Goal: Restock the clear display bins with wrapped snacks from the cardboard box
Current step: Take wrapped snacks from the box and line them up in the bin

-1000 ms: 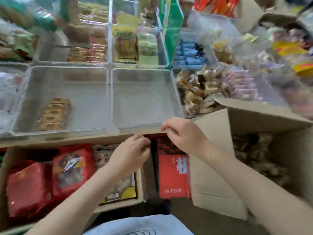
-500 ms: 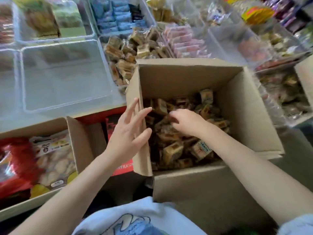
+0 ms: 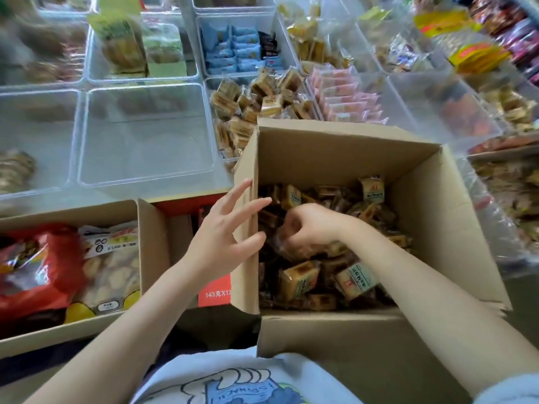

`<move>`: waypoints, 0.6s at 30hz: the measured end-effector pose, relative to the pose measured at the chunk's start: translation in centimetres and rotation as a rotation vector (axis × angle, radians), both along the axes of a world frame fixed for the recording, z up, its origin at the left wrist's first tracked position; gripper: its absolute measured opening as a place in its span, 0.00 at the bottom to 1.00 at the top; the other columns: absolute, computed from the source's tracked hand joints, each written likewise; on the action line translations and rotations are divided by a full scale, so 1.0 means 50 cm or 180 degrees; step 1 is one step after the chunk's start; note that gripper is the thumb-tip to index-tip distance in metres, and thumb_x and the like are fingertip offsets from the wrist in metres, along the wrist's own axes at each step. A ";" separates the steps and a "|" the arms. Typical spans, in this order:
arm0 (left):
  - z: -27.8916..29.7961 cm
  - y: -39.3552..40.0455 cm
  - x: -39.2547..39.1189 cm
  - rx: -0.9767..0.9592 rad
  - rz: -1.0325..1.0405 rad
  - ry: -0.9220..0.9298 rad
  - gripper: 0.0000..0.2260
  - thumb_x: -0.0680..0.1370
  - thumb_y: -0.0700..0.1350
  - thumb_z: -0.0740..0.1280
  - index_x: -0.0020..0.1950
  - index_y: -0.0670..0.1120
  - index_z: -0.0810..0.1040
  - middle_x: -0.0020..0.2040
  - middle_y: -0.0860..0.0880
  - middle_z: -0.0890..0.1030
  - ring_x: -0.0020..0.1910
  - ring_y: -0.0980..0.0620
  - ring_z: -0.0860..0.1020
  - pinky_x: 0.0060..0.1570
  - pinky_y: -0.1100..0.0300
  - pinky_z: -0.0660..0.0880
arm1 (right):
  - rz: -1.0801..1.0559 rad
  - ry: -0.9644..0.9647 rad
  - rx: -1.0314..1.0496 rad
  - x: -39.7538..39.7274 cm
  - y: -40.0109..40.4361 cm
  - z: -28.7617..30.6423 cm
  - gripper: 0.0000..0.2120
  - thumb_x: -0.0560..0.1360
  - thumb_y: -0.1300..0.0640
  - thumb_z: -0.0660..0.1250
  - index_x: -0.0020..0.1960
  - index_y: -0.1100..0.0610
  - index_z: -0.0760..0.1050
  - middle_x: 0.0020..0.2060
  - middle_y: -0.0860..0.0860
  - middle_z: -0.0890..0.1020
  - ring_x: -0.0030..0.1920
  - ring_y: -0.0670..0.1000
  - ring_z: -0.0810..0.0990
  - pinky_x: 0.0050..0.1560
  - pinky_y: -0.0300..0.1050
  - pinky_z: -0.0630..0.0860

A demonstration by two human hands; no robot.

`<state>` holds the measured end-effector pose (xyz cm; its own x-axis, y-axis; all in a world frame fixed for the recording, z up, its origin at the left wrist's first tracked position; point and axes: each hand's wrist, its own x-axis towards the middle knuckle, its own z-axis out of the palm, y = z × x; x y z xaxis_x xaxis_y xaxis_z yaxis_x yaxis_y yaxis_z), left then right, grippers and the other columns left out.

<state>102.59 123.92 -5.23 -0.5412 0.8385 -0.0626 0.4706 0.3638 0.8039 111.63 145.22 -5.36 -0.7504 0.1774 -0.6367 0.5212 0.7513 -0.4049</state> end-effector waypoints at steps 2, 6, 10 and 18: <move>0.007 -0.005 -0.014 -0.0039 -0.0092 -0.0057 0.22 0.79 0.54 0.68 0.72 0.69 0.69 0.79 0.69 0.53 0.77 0.64 0.51 0.75 0.43 0.57 | -0.0793 0.0521 -0.0560 -0.004 0.029 0.048 0.12 0.75 0.48 0.72 0.52 0.54 0.75 0.42 0.49 0.82 0.36 0.42 0.78 0.34 0.36 0.73; 0.045 -0.021 -0.061 0.0607 -0.0018 -0.0038 0.32 0.74 0.60 0.70 0.75 0.69 0.61 0.78 0.61 0.60 0.76 0.57 0.61 0.71 0.42 0.69 | -0.2147 0.1330 -0.2502 -0.026 0.029 0.131 0.15 0.79 0.56 0.66 0.64 0.58 0.71 0.51 0.63 0.81 0.39 0.55 0.75 0.31 0.41 0.72; 0.094 -0.041 -0.128 0.1114 -0.0139 0.0636 0.32 0.74 0.57 0.71 0.76 0.55 0.66 0.78 0.52 0.62 0.74 0.55 0.65 0.66 0.58 0.71 | -0.2174 0.1219 -0.3139 -0.100 -0.056 0.182 0.19 0.80 0.54 0.62 0.70 0.60 0.70 0.50 0.61 0.77 0.34 0.50 0.74 0.30 0.39 0.71; 0.129 -0.247 -0.343 0.0950 0.1146 -0.1329 0.07 0.76 0.52 0.72 0.44 0.49 0.84 0.36 0.53 0.85 0.35 0.61 0.80 0.39 0.64 0.76 | -0.1953 0.0262 -0.2236 -0.335 -0.277 0.174 0.23 0.83 0.39 0.52 0.58 0.58 0.72 0.29 0.57 0.76 0.25 0.52 0.70 0.26 0.41 0.67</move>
